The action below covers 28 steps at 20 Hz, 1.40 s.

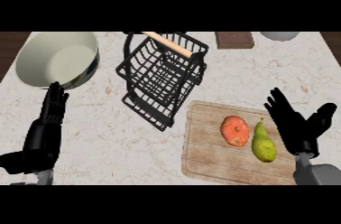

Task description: Pick the pear from the cutting board and place it in the tiered basket

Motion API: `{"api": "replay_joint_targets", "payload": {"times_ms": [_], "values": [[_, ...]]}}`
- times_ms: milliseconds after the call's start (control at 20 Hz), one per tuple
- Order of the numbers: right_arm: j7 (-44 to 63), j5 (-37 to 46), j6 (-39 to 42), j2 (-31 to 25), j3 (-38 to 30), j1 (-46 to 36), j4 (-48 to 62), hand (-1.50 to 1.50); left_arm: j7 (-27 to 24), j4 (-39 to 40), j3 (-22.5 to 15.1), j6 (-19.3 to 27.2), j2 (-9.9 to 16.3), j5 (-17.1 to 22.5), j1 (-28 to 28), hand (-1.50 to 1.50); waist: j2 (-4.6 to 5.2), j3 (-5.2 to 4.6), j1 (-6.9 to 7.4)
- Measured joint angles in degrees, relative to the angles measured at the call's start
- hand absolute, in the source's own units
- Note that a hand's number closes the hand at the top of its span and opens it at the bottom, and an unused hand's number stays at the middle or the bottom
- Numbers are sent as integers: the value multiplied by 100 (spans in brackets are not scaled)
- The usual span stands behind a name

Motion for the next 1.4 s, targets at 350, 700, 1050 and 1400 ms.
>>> {"api": "replay_joint_targets", "payload": {"times_ms": [350, 700, 1050, 1400], "values": [[-567, -61, -95, 112, -378, -285, -768, 150, 675, 235, 14, -503, 262, 299, -36, 0, -122, -65, -104], [-19, 706, -2263, 646, -400, 219, -925, -150, 1341, 315, 22, -1049, 410, 713, -168, 0, -139, -53, -81], [1008, 1607, -2164, -770, -114, 684, -1764, -150, 1599, 461, 93, -1192, 377, 758, -364, 0, -159, -60, -66], [2453, 1473, -323, -2604, 281, 690, -2359, -150, 1675, 471, 90, -1246, 381, 748, -430, 0, -150, -68, -2]]}}
